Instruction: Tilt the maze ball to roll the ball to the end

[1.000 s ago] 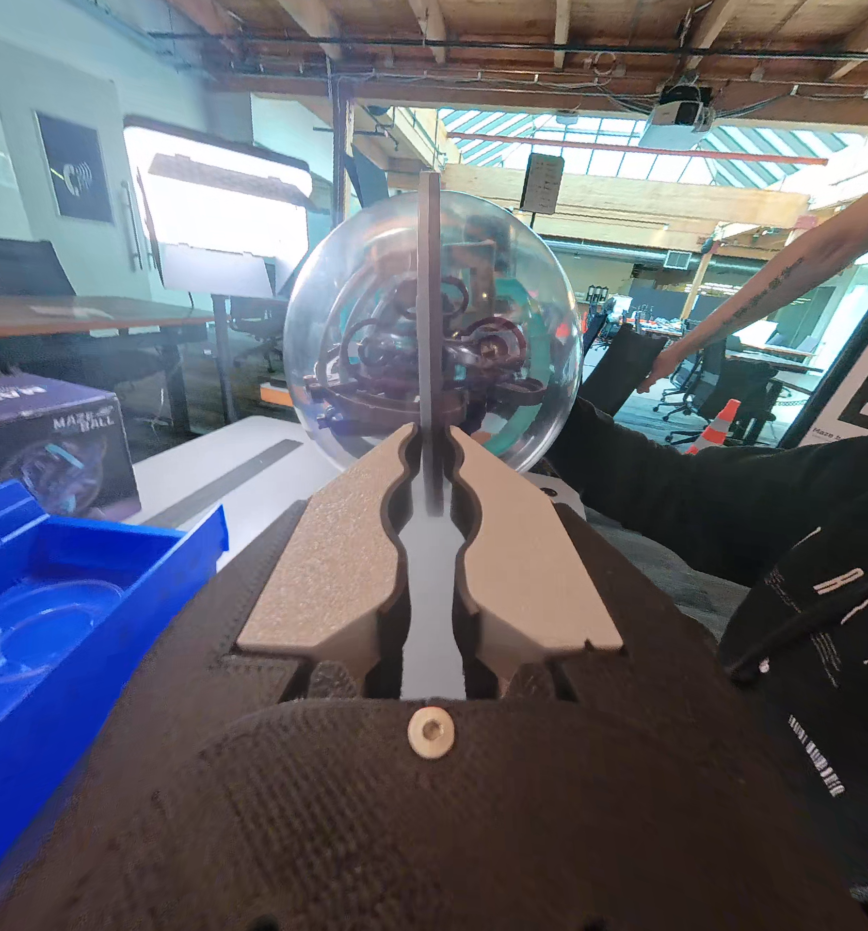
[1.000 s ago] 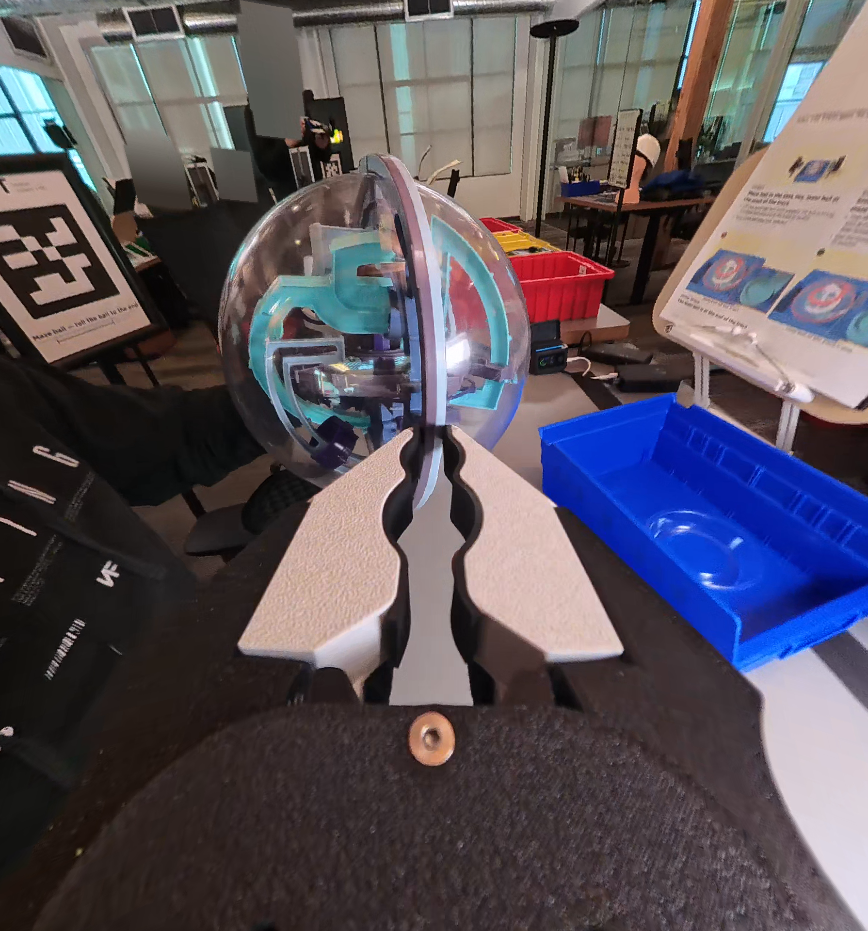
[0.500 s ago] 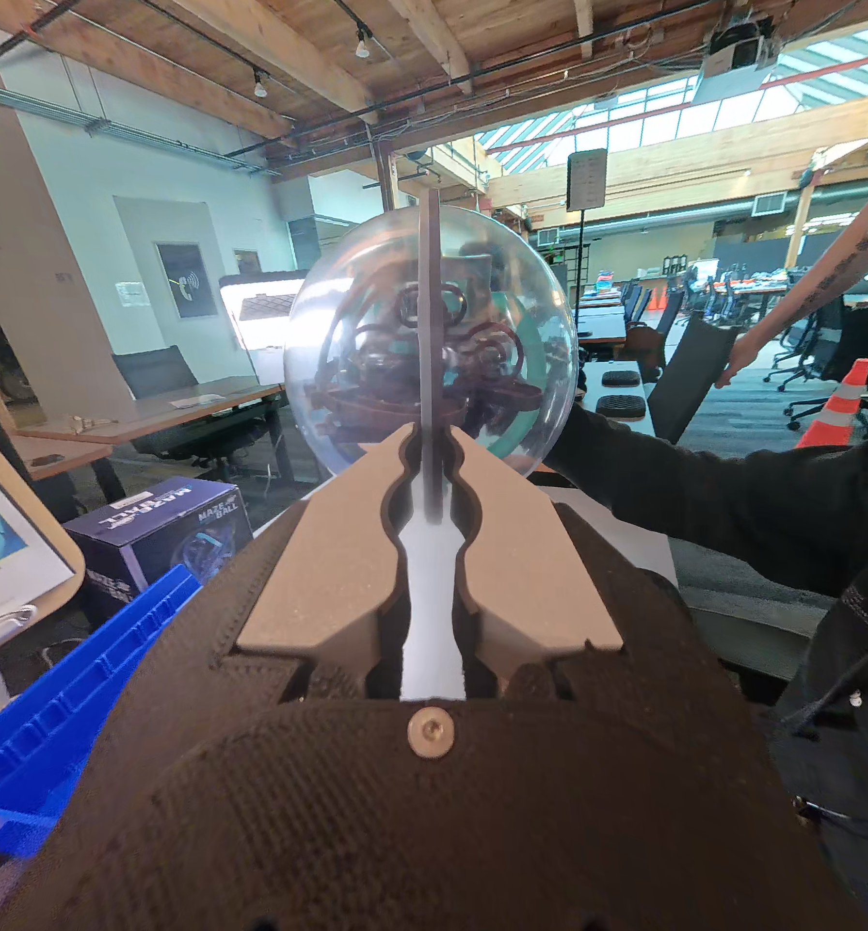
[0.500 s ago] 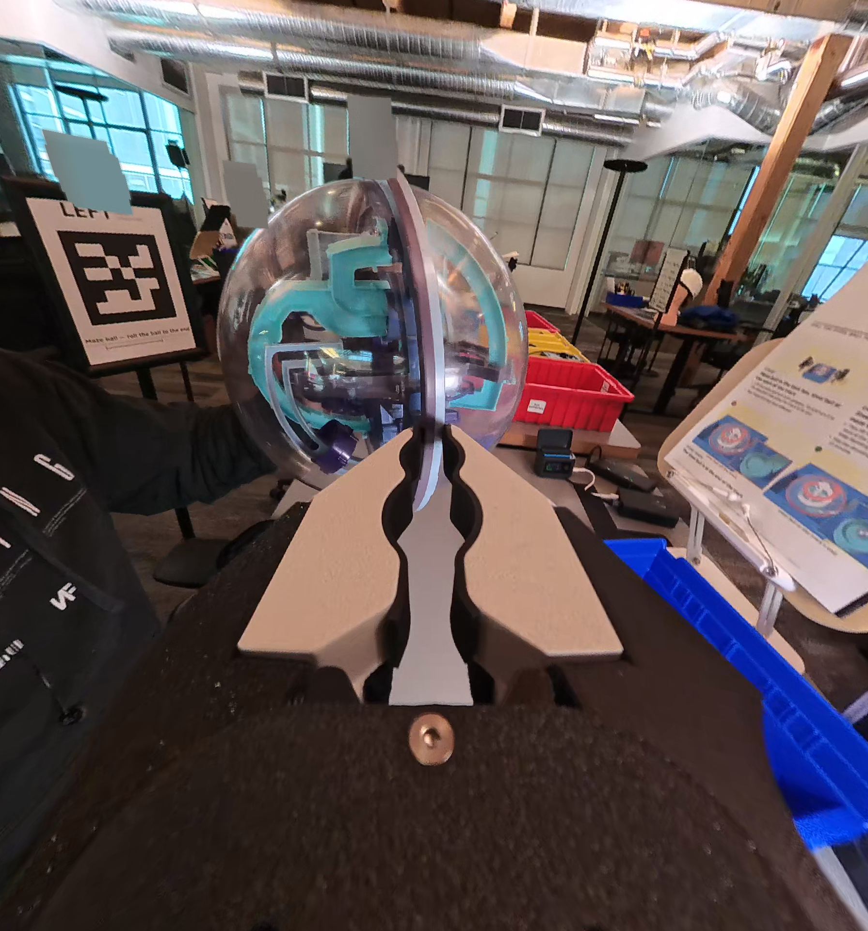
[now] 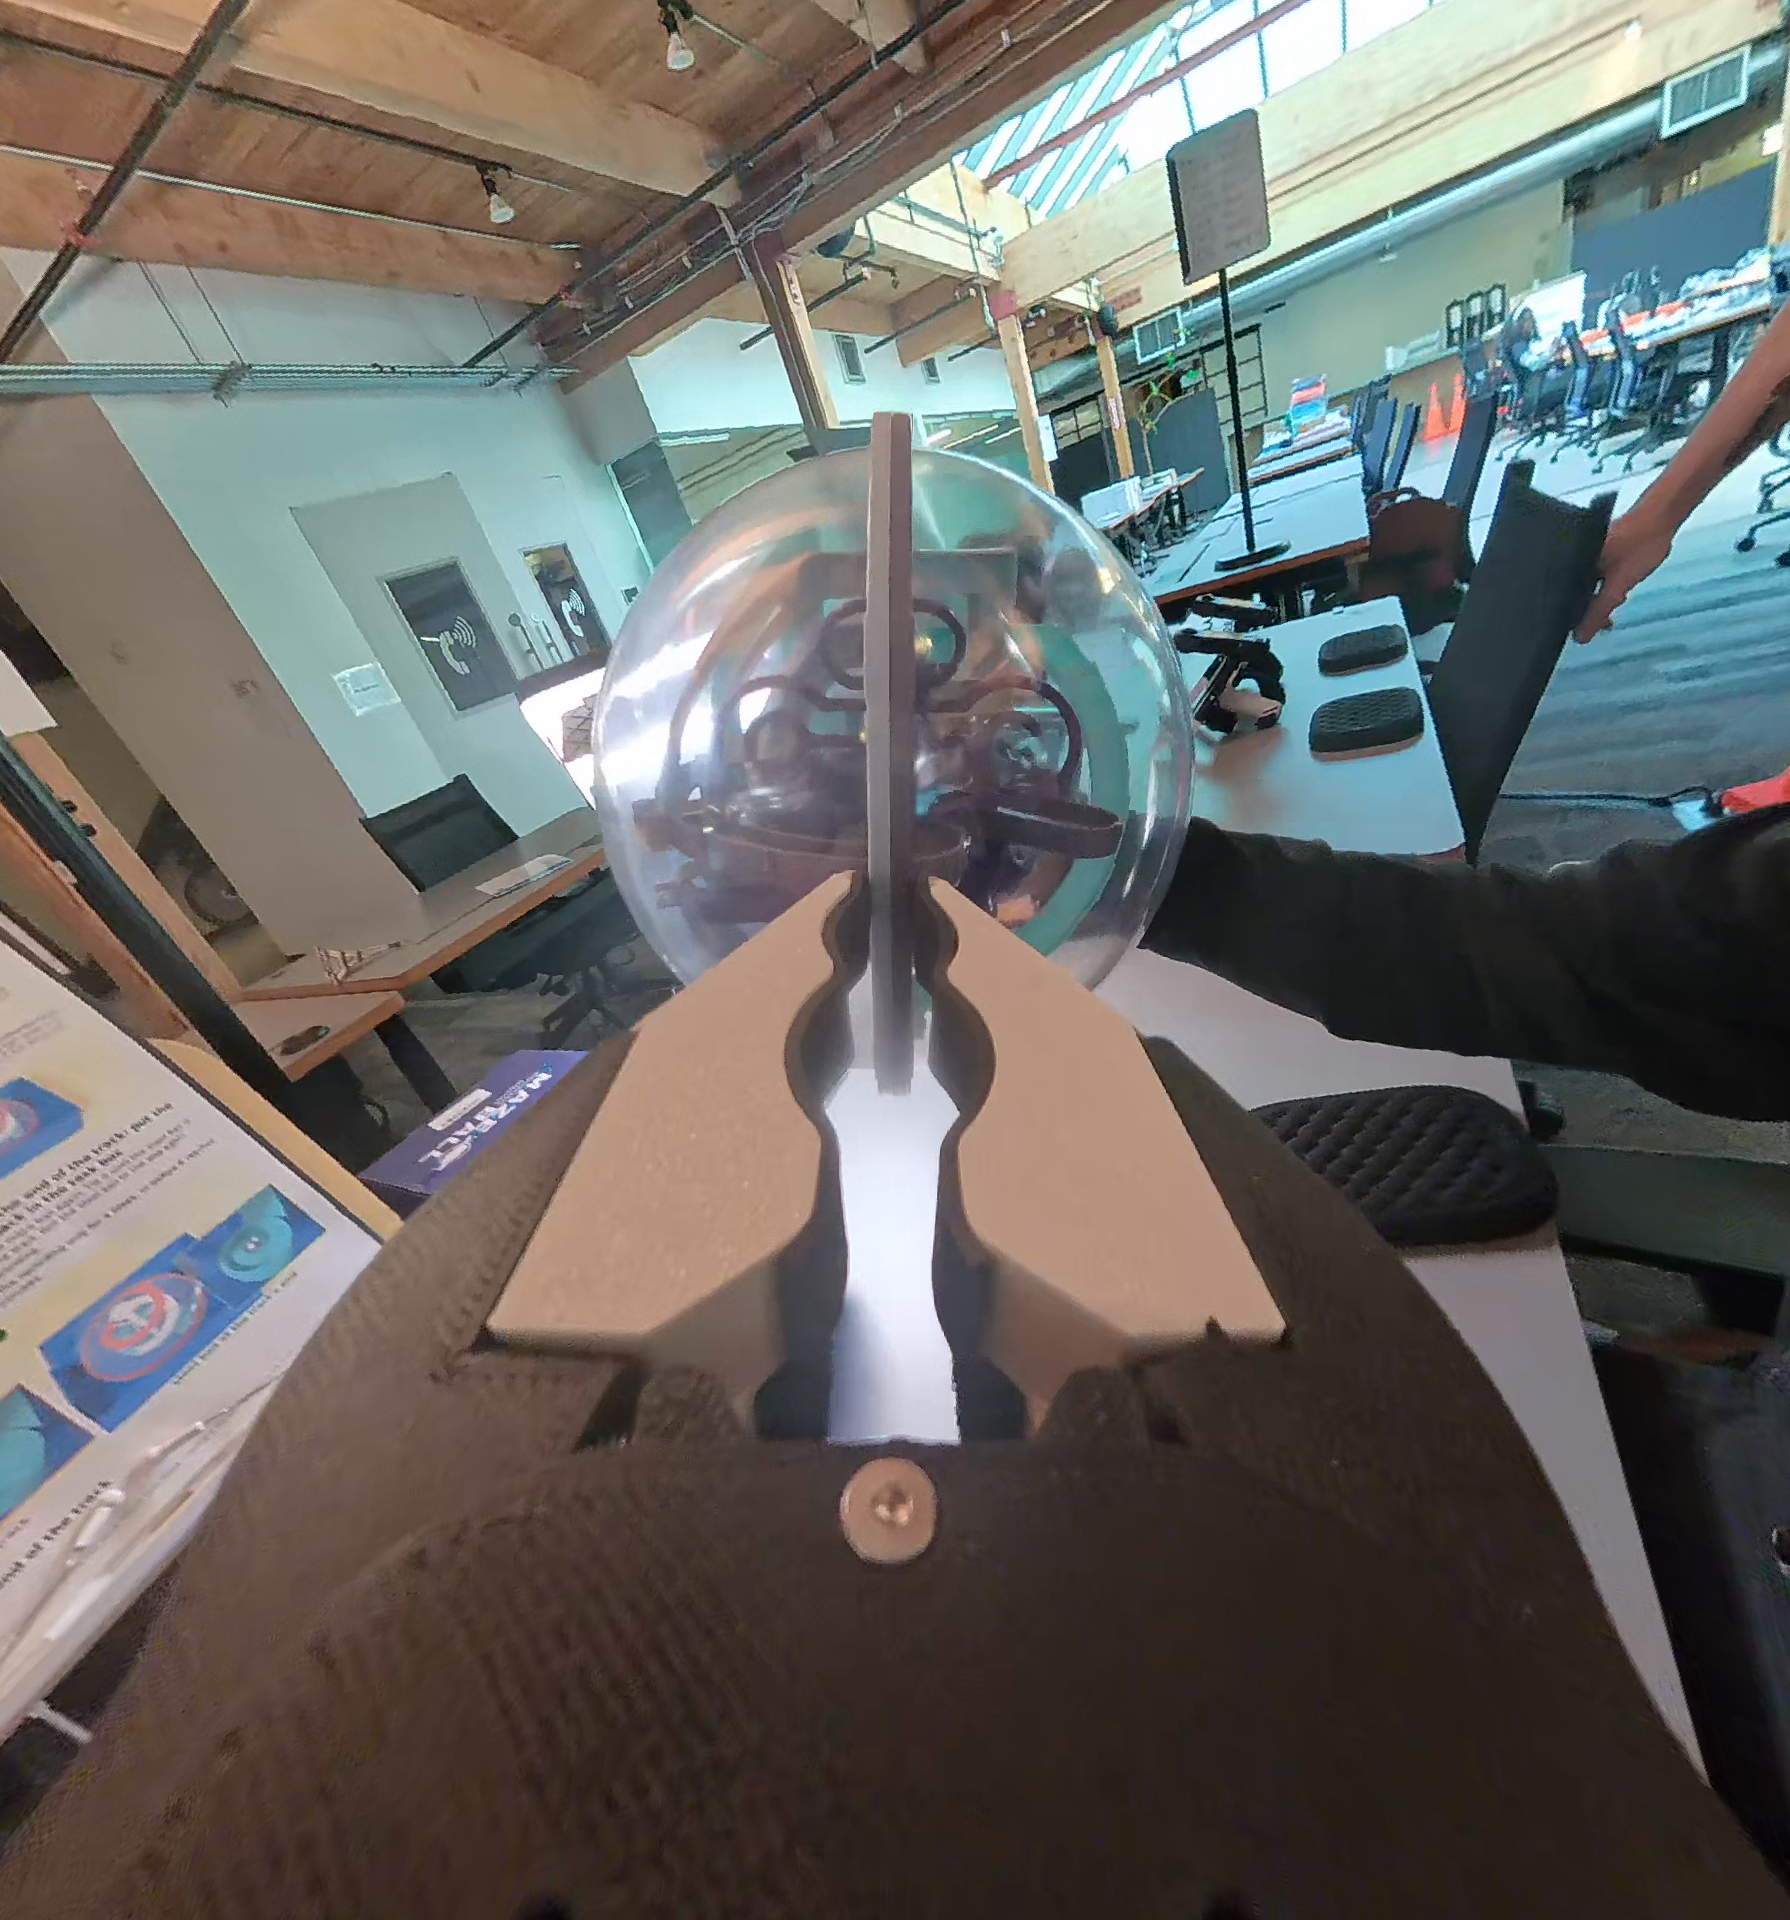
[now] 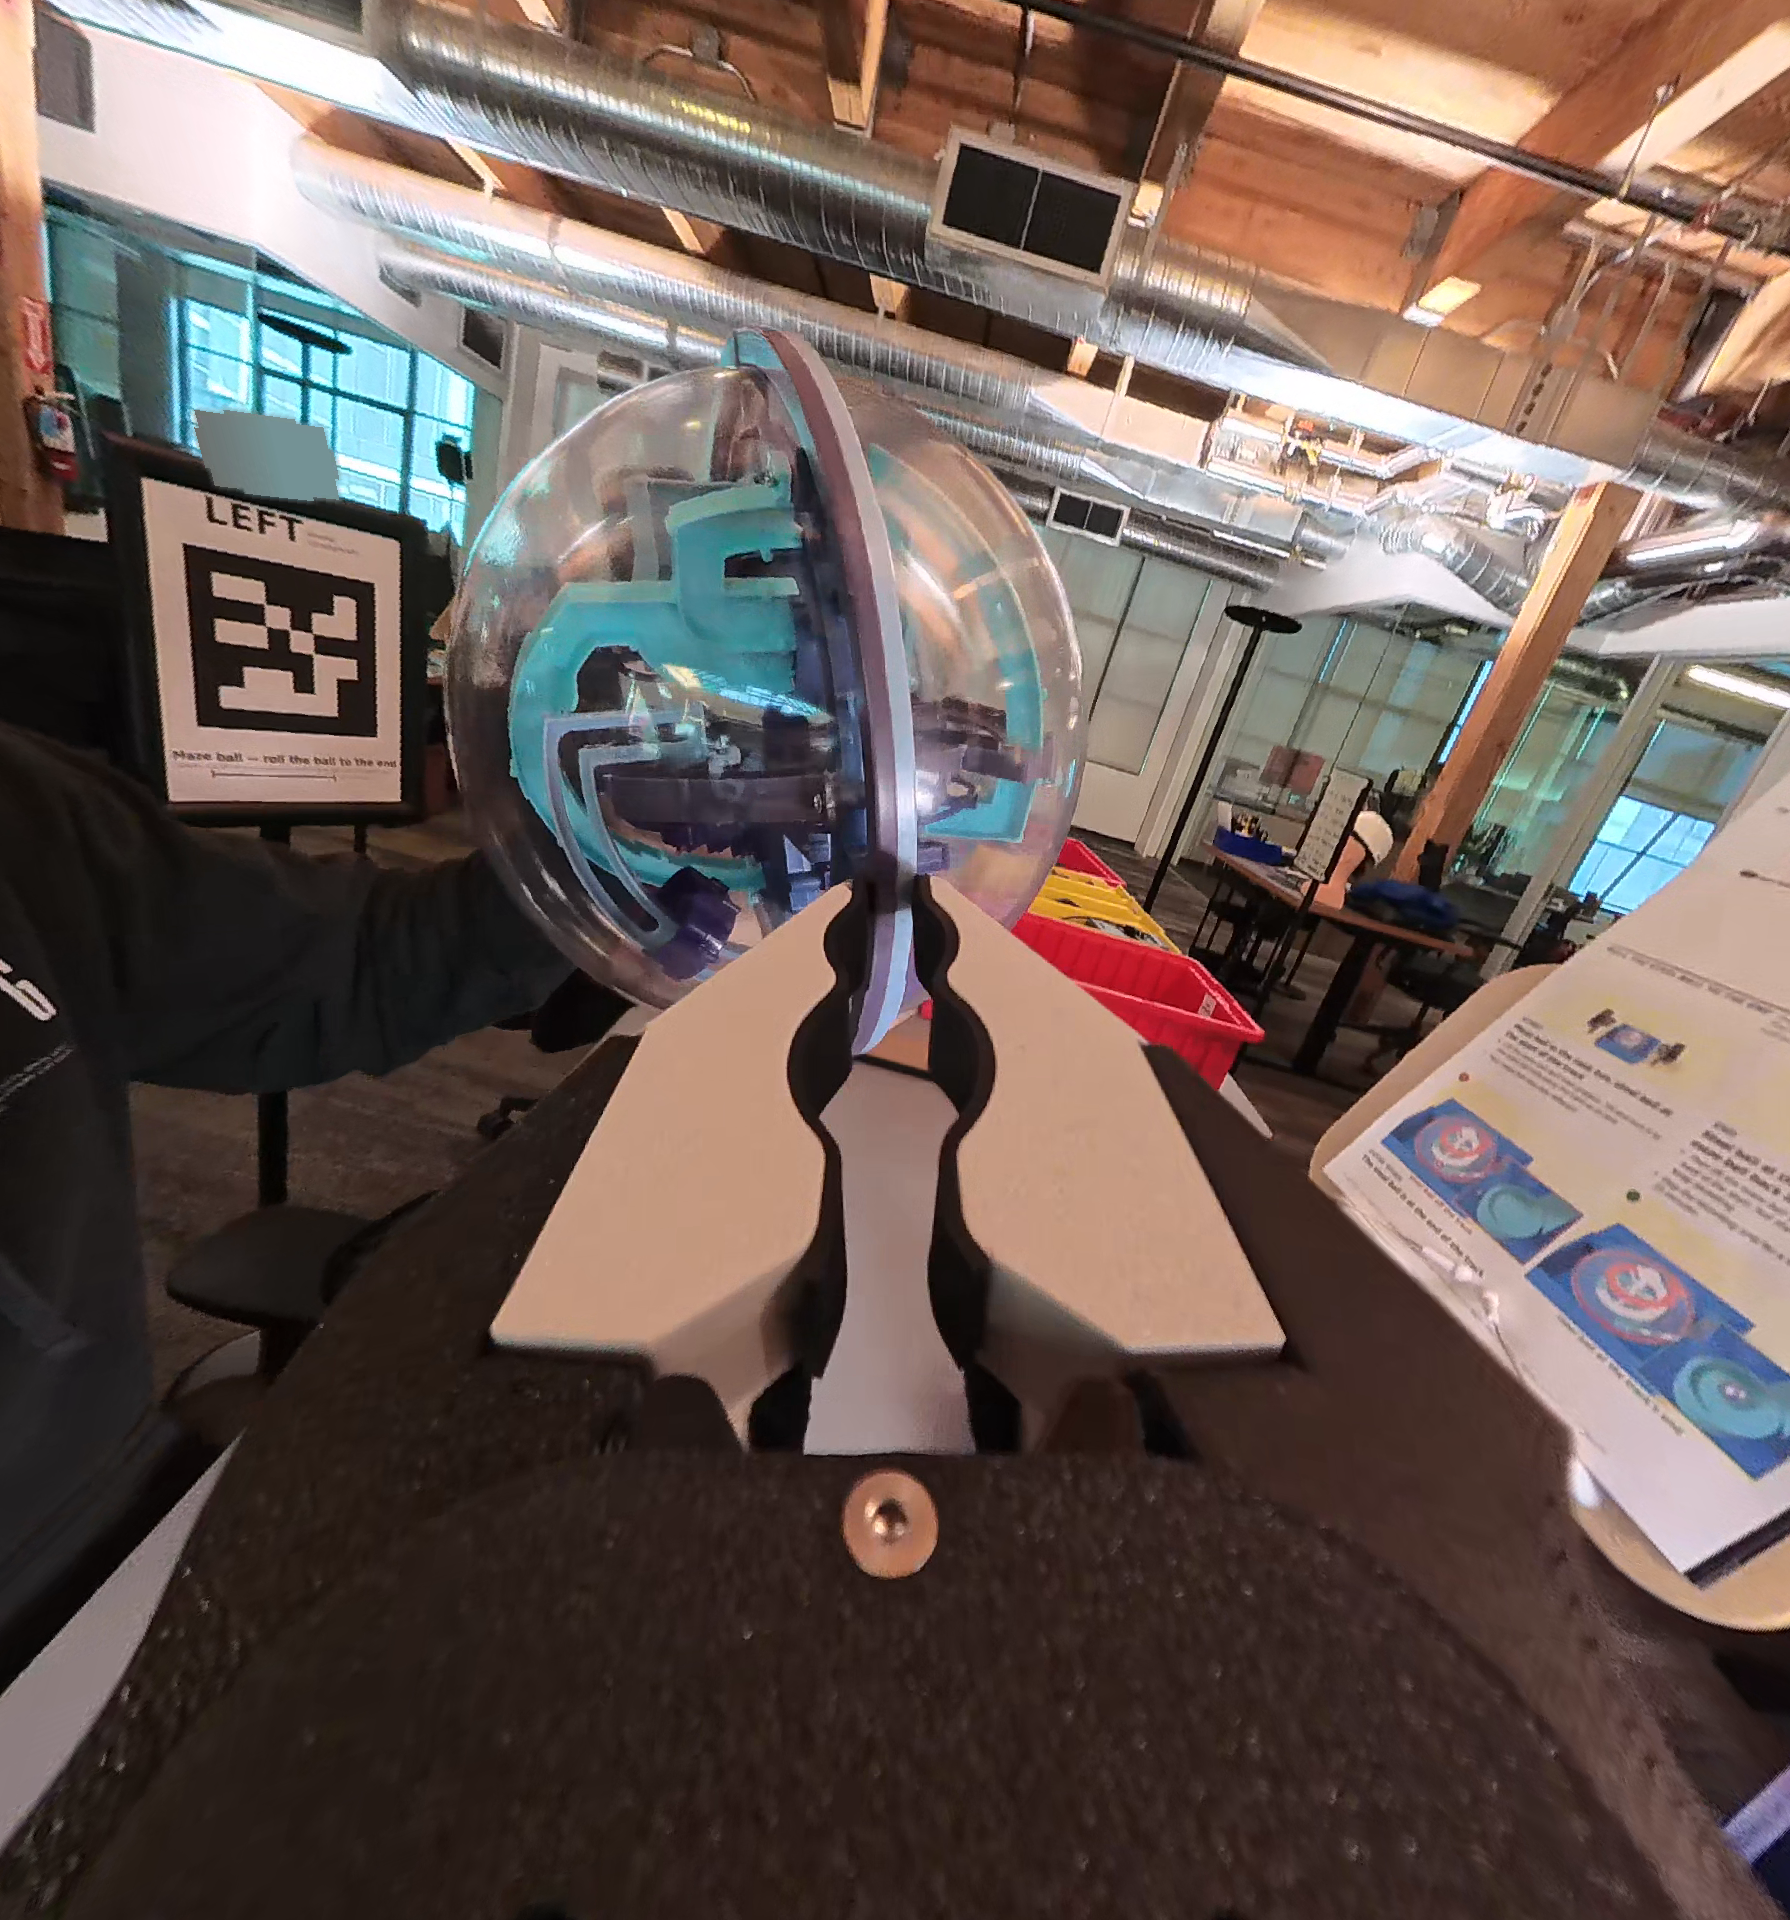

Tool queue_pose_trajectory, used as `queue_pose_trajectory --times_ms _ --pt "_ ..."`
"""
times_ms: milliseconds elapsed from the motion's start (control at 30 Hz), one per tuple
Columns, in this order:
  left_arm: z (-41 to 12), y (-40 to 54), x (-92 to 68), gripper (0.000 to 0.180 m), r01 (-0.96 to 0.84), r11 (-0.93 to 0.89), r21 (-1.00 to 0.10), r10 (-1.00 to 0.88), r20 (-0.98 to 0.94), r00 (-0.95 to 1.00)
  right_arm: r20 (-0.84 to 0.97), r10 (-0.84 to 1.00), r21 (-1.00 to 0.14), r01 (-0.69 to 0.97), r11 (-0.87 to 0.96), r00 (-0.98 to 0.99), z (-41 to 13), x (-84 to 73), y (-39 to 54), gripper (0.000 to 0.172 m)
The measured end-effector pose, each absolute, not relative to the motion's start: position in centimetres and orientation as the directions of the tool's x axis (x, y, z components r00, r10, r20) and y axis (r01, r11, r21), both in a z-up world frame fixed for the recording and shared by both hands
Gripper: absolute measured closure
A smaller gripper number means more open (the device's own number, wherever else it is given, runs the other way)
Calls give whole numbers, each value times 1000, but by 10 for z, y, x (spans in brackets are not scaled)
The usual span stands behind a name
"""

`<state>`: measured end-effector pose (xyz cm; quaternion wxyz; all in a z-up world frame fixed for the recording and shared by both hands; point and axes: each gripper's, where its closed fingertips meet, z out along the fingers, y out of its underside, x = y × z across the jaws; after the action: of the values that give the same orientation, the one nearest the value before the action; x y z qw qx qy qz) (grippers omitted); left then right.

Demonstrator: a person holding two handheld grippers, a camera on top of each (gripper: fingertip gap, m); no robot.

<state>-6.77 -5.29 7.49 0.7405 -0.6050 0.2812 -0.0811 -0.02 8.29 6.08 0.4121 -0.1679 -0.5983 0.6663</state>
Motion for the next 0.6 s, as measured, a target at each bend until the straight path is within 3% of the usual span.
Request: queue_pose_trajectory --times_ms 300,600 --pt "92 -62 -65 174 -315 322 -893 -440 -436 785 356 732 -899 -428 97 -581 75 -3 77 166" --pt "96 -65 -67 175 -281 412 -867 -454 -463 761 422 736 -878 -440 188 -529 86 2 72 166"
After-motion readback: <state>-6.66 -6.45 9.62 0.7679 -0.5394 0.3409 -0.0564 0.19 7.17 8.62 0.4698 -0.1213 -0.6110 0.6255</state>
